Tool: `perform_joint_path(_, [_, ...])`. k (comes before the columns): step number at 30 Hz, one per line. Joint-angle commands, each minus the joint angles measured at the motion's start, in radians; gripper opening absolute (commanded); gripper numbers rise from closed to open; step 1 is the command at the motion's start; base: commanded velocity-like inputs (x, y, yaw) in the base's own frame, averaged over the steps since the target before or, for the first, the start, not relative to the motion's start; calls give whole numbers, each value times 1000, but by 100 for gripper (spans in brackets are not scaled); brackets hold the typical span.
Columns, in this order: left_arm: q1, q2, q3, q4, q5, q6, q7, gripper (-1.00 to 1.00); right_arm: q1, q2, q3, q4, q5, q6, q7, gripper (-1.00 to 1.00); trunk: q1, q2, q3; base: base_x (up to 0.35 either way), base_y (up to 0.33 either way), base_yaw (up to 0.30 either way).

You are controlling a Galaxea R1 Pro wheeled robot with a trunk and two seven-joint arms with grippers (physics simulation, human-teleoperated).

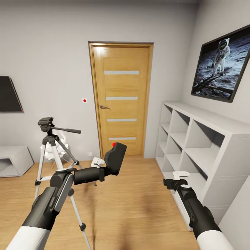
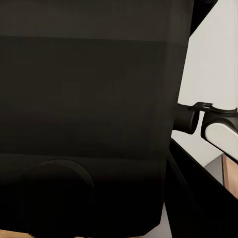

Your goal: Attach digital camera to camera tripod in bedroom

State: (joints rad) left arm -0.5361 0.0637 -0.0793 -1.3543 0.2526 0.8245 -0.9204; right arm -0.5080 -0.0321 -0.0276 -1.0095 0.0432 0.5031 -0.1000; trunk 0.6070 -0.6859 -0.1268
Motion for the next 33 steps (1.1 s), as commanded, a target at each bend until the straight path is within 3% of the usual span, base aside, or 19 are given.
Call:
perform_joint_path(1, [-1, 1, -1, 0, 4, 4, -1, -100, -1, 0, 0, -1, 4, 6, -1, 100, -4, 6, 1, 0, 0, 0])
perform_joint_path(9, [-1, 1, -2, 0, 2, -5, -1, -100, -1, 0, 0, -1, 4, 6, -1, 100, -34, 62, 27, 0, 0, 0])
perform_joint_path(18, [-1, 1, -3, 4, 8, -82, -1, -100, -1, 0, 0, -1, 4, 6, -1, 100, -69, 125, 55, 0, 0, 0])
perform_joint_path(33, [-1, 1, -3, 15, 9, -88, 7, -100, -1, 0, 0, -1, 4, 6, 0, 100, -126, 230, 102, 0, 0, 0])
